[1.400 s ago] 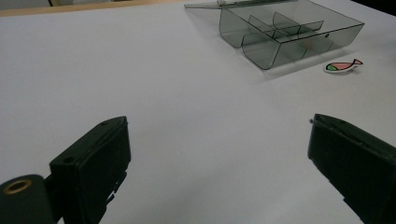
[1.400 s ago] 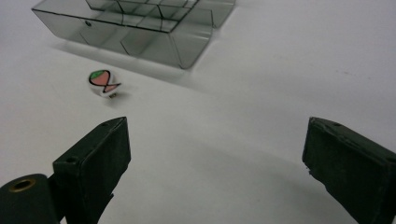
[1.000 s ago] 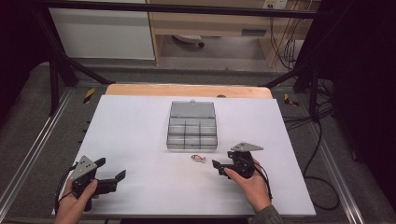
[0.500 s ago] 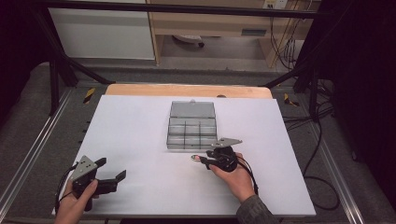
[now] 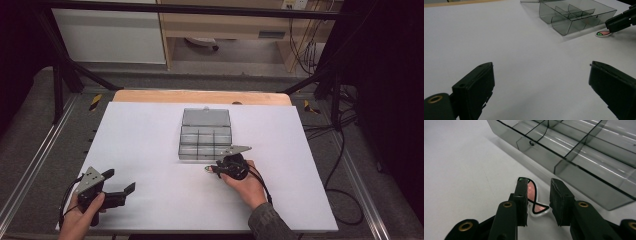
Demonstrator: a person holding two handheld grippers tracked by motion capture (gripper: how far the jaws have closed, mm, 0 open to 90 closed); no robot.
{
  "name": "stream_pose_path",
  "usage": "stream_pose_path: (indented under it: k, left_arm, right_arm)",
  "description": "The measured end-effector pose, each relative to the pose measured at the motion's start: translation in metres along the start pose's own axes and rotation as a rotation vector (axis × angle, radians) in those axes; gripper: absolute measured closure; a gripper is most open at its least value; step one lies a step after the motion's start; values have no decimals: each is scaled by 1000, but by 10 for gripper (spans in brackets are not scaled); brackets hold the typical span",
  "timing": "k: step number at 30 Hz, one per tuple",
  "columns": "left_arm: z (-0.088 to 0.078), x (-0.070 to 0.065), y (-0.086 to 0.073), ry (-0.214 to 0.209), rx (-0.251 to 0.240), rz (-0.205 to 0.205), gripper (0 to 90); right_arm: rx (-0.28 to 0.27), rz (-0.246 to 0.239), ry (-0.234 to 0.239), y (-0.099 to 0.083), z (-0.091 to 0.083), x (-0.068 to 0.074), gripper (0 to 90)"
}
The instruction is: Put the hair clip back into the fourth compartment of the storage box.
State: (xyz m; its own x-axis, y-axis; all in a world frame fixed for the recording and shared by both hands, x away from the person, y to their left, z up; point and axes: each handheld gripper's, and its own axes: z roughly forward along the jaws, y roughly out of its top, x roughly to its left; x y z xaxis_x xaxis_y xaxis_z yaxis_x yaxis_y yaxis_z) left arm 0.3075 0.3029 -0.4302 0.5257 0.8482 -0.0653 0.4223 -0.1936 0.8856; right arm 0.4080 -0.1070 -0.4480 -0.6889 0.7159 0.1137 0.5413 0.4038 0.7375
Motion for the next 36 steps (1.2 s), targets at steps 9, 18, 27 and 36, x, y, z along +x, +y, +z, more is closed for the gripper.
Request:
stream_pose_path:
  k: [9,18,27,36]
  left_arm:
    - [0,0,0,-10,-4,-1,63]
    - [0,-1,0,-9,-3,1,64]
    - [0,-1,0,-8,-3,0,64]
    - [0,0,0,-6,-3,3,64]
  right_arm:
    - [43,-86,20,1,9,11,752]
    - [41,-118,45,-2,5,17,836]
    - [-36,-31,104,5,-3,12,836]
    - [-97,10,134,19,-12,8,836]
